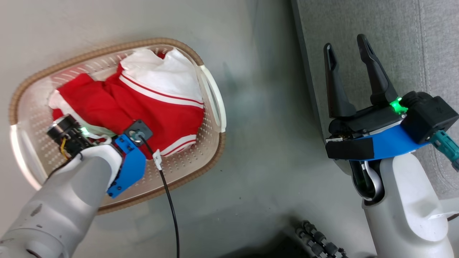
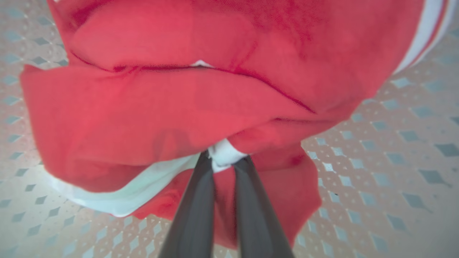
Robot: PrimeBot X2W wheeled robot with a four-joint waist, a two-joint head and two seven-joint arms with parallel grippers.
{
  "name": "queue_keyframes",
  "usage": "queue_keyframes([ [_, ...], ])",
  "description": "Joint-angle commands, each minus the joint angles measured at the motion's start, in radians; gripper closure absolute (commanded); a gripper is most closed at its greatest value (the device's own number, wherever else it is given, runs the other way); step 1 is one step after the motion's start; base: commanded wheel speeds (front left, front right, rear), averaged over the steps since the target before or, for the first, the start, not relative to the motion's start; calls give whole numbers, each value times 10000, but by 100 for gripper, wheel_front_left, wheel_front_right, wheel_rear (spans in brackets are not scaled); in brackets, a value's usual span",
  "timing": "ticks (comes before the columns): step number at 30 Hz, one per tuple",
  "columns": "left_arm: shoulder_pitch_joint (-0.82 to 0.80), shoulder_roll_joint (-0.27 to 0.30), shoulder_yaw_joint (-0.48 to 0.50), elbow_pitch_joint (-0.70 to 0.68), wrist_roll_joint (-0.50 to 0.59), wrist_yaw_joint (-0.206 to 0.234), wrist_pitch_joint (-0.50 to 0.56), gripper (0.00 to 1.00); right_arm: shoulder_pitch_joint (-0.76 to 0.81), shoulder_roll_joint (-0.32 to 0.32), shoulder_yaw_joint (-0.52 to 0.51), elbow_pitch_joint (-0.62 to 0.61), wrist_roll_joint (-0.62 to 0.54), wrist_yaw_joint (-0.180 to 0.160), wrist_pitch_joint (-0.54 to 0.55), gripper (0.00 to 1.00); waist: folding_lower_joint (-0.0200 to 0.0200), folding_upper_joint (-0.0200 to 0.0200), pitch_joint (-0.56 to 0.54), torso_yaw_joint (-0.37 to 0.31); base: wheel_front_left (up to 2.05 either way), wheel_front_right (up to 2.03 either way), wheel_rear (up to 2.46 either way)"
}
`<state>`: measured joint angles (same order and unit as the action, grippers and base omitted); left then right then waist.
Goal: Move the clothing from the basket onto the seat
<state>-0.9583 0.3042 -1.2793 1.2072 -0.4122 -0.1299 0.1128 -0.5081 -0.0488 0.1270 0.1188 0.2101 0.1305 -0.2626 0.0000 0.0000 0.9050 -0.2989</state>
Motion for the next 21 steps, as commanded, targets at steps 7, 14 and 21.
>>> queue_keyframes([
  [7,275,-585,-36,-13,-331,-8,-883,100,257,-30,-205,211,-413,4,-35,0,0,0,-1197,687,0,0,0],
  [14,536,-1034,-20,81,-683,-8,-1680,100,588,-33,-339,414,-674,4,-35,0,0,0,-2156,1186,0,0,0],
  [21,783,-1561,236,249,-1221,-8,-2907,100,1143,-33,-589,692,-1026,3,-35,0,0,0,-3479,1861,0,0,0],
])
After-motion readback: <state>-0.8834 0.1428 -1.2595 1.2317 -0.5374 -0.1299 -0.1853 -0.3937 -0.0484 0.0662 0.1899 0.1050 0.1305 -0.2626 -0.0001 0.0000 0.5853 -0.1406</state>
